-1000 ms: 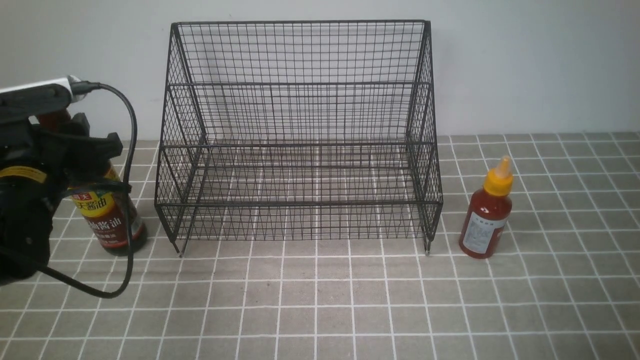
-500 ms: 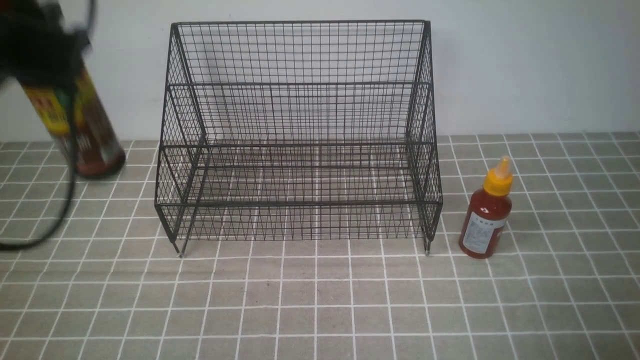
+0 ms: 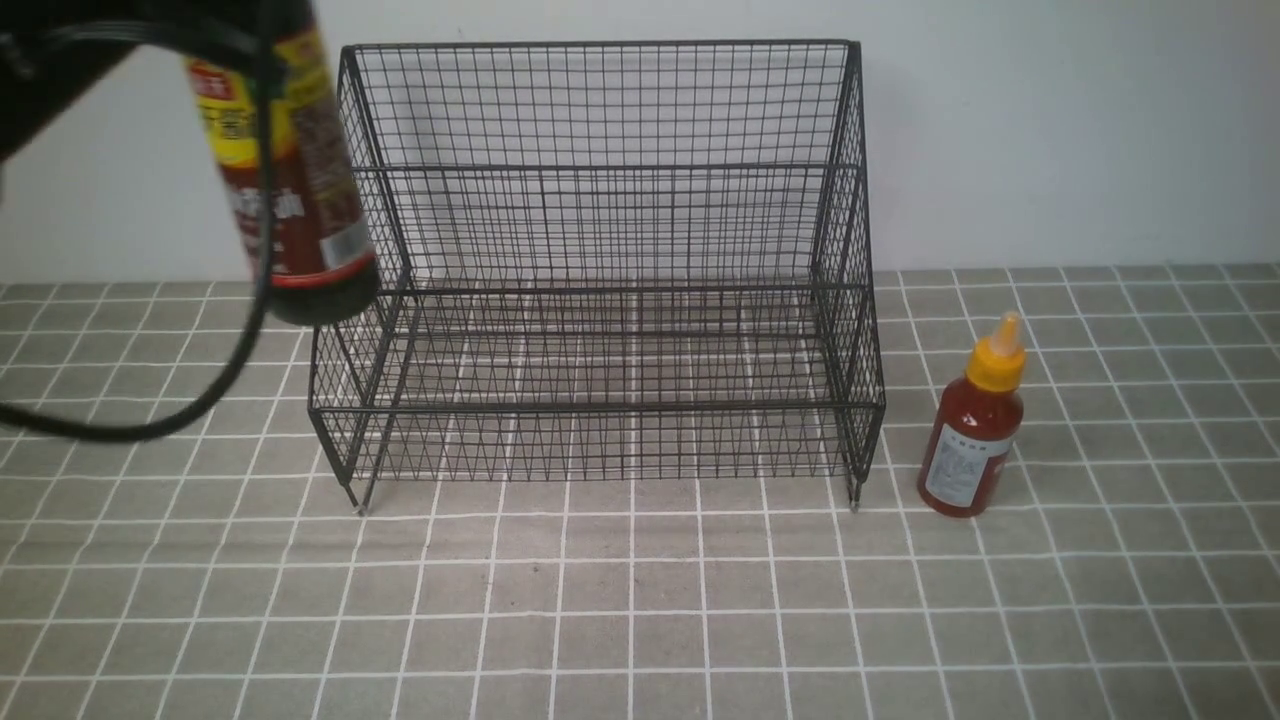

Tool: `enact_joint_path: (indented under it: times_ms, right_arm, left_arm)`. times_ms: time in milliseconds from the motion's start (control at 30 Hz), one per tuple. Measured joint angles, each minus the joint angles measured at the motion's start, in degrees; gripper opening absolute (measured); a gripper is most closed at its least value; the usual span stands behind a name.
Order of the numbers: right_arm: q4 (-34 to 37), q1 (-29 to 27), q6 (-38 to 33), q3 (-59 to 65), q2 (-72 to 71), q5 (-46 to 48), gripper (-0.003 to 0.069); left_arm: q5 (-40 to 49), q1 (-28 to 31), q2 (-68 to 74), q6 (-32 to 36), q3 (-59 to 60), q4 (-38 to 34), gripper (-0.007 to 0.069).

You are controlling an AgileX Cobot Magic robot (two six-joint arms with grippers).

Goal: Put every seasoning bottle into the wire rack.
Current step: Use the left arm to put the condiment bottle back on the shelf

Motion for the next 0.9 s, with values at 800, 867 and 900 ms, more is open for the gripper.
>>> enact_joint_path:
  times_ms: [800, 867, 900]
  right_arm:
    - [0.0, 0.0, 0.0, 0.0, 0.0, 0.0, -0.0013]
    - [0.0, 0.0, 0.0, 0.0, 0.0, 0.0, -0.0013]
    - [0.0, 0.0, 0.0, 0.0, 0.0, 0.0, -0.0013]
  left_arm:
    - [-2.4, -0.3, 13.1, -0.1, -6.2, 0.2, 0.0255]
    - [-3.1, -0.3, 13.3, -0.1, -6.2, 0.1, 0.0255]
    - [-4.3, -0.3, 13.5, -0.1, -6.1, 0.1, 0.0255]
